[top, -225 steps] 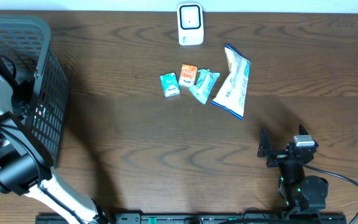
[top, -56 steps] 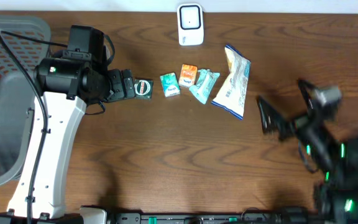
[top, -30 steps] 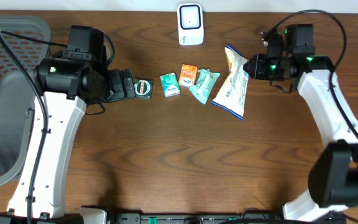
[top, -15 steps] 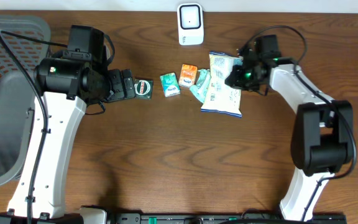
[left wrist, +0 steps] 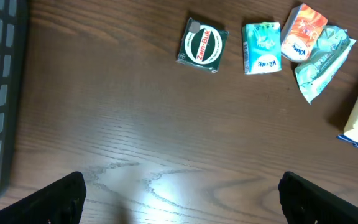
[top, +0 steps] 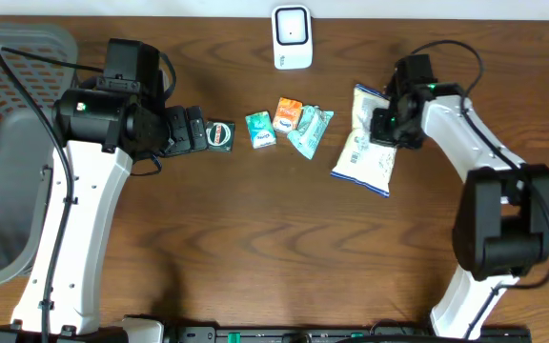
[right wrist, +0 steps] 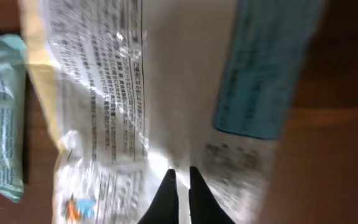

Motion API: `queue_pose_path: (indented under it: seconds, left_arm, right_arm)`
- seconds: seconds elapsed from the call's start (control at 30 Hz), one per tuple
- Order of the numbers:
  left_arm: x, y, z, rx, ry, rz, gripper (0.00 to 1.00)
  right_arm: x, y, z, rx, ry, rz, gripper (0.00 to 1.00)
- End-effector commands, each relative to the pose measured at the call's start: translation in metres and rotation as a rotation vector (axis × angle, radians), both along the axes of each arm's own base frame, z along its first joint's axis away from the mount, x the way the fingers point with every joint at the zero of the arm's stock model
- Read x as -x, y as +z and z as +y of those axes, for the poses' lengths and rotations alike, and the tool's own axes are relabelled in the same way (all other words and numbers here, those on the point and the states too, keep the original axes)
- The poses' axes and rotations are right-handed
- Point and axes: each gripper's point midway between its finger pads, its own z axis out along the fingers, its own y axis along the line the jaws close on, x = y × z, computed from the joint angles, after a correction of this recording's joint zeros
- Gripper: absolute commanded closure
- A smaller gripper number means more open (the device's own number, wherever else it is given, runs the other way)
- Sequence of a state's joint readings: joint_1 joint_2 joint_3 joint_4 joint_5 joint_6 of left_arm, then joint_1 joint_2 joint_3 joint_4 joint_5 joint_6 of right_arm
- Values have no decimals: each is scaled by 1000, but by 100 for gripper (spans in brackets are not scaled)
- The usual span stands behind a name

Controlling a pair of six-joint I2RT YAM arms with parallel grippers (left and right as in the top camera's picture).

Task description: Scan the item barcode

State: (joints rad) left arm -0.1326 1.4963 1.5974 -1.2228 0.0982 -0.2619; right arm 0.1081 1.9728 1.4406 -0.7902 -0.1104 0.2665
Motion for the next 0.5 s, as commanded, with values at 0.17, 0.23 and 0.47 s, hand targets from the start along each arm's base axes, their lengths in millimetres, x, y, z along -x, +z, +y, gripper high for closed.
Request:
queue_pose_path:
  seconds: [0.17,0.23,0.47]
  left_arm:
    - [-1,1,2,-6,2,-3,2]
    - [-1,1,2,-6,2,-3,2]
    - [-1,1,2,-6,2,-3,2]
  right_arm:
    - [0,42,18,31,48,-111,94]
    - [6,32,25,31,55,-80,95]
    - [51,-25,42,59,82,121,99]
